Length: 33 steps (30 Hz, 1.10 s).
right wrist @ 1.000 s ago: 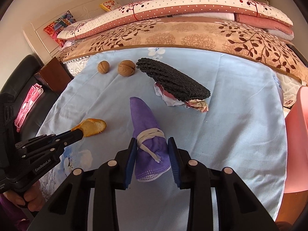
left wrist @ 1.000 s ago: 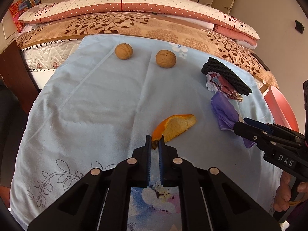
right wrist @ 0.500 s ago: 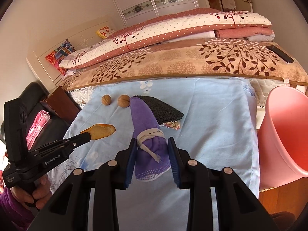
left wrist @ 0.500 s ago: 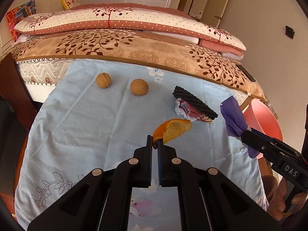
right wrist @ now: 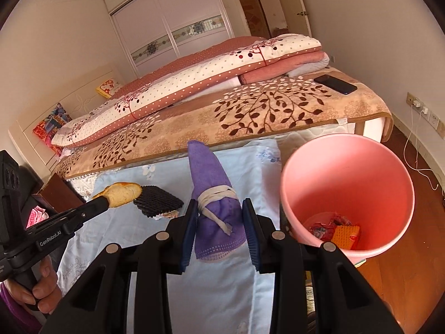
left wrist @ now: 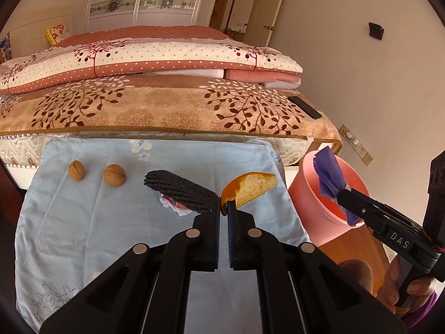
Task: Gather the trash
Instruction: 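Carry the orange crisp and purple bag over the pink bucket with both tools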
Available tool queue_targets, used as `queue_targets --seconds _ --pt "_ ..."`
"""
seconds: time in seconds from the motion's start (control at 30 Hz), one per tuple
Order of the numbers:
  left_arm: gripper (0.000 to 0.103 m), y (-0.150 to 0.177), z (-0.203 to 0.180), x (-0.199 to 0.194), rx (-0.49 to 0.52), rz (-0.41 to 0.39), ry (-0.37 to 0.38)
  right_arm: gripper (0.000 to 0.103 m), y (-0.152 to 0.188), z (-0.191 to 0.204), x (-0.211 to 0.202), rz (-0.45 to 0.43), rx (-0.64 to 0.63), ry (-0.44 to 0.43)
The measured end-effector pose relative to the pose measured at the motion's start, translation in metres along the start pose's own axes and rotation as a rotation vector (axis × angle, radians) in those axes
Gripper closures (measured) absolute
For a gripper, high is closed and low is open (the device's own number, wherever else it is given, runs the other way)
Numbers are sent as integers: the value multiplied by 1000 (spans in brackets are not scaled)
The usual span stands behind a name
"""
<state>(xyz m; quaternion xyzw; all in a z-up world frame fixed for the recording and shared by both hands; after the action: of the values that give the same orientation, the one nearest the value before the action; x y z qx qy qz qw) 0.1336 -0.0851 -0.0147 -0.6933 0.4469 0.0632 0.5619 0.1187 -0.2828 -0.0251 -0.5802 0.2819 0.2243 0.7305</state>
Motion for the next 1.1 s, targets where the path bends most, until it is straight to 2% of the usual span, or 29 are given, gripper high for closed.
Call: queue_targets --seconds 0.2,0.4,0.8,1.1 --pt "99 -13 -43 19 74 10 56 71 -14 -45 -7 -33 60 86" --pt "99 -19 -82 43 151 35 99 71 -13 -85 -4 -16 114 148" --pt "99 -4 -134 103 249 151 132 71 0 -137 8 19 198 202" --pt "99 10 -153 135 303 210 128 71 9 -159 17 31 232 222"
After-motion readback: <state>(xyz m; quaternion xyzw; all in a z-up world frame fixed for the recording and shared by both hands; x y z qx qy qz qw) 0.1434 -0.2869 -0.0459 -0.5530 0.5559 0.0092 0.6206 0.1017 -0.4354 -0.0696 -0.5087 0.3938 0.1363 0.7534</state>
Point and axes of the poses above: each gripper's, at about its wrist camera, not at the fingertips, and x roughly the way its jaws point, z to its left, y to its underside, the point moved 6 cm from there along x, roughly the way its jaws point, and after that the axes turned 14 degrees about y, right-handed, at the moved point
